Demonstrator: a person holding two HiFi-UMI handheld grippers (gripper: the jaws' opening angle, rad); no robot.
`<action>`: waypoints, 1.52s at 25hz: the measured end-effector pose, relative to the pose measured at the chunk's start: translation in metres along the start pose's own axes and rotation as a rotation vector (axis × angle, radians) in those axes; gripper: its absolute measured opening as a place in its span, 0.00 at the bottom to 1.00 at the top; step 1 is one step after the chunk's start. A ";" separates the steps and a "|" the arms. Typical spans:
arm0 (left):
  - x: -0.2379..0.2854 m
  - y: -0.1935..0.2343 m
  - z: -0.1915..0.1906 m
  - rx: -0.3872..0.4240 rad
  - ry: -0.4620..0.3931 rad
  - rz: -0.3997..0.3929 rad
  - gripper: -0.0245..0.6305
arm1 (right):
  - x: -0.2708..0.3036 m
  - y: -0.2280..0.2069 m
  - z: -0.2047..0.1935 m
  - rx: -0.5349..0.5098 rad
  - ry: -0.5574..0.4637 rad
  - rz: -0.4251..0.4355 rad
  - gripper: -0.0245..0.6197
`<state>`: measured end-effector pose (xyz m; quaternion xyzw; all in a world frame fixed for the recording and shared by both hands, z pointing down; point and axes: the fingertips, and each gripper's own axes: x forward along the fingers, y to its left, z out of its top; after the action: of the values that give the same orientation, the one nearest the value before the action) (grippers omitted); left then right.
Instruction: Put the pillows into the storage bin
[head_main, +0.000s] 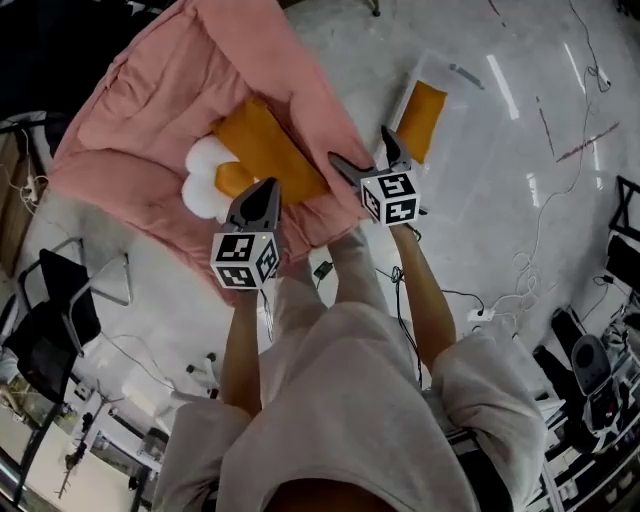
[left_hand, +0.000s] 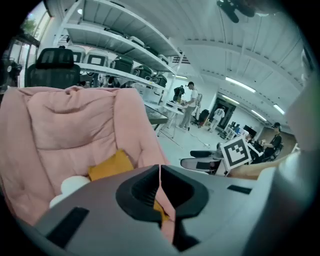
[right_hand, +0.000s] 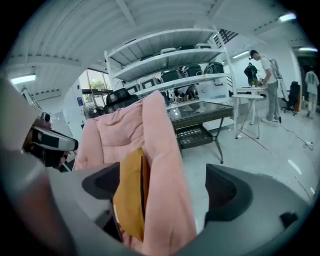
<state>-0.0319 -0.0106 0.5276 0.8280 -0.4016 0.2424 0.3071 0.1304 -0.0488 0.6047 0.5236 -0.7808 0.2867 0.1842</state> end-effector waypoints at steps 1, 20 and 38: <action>-0.011 0.012 -0.004 -0.023 -0.011 0.027 0.07 | 0.011 0.016 0.001 -0.018 0.013 0.033 0.86; -0.098 0.165 -0.060 -0.210 -0.053 0.166 0.07 | 0.196 0.170 -0.093 -0.170 0.370 0.175 0.87; -0.085 0.170 -0.076 -0.247 -0.030 0.161 0.07 | 0.235 0.169 -0.120 -0.161 0.466 0.206 0.70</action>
<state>-0.2297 0.0038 0.5782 0.7528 -0.4979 0.2025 0.3800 -0.1175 -0.0912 0.7917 0.3449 -0.7869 0.3537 0.3698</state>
